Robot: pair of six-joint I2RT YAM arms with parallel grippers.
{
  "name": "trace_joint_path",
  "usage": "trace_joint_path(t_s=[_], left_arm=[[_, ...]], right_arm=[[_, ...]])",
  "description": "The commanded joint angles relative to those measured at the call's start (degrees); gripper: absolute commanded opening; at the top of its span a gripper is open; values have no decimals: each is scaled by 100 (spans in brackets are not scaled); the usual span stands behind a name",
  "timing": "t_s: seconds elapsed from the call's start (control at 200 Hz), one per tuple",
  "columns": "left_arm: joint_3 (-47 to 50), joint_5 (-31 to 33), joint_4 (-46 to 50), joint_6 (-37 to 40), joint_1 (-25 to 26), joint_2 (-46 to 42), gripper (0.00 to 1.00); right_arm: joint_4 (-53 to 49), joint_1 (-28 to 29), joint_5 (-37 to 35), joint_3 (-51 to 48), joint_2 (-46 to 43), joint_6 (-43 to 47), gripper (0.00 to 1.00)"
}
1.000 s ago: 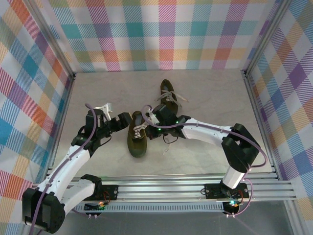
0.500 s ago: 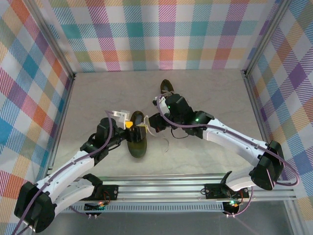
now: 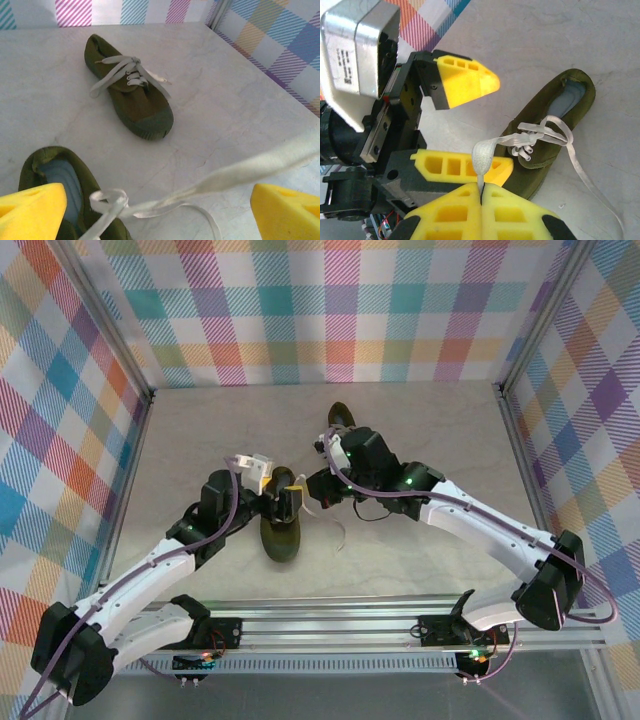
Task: Tie the shoes
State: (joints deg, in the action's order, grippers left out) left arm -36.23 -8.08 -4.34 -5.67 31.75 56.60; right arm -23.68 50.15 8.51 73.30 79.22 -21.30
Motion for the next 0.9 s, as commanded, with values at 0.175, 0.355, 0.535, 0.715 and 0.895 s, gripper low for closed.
trace_joint_path(t_s=[0.175,0.355,0.535,0.715,0.895], left_arm=[[-560,-59,-82,296,24,603,37],[-701,1196,266,-85,-8,388,0],[-928,1804,973,-875,-460,207,0],[-998,1666,1269,-1378,-946,150,0],[-1018,1496,1356,-1467,-1117,132,0]], right_arm=[[-77,-34,281,121,-382,101,0],[-381,-40,-2032,-587,-758,-275,35],[-930,-90,-2817,-1080,41,-411,45],[-1017,-85,-2245,-797,1292,-182,43],[-869,-86,-1732,-492,2085,-160,47]])
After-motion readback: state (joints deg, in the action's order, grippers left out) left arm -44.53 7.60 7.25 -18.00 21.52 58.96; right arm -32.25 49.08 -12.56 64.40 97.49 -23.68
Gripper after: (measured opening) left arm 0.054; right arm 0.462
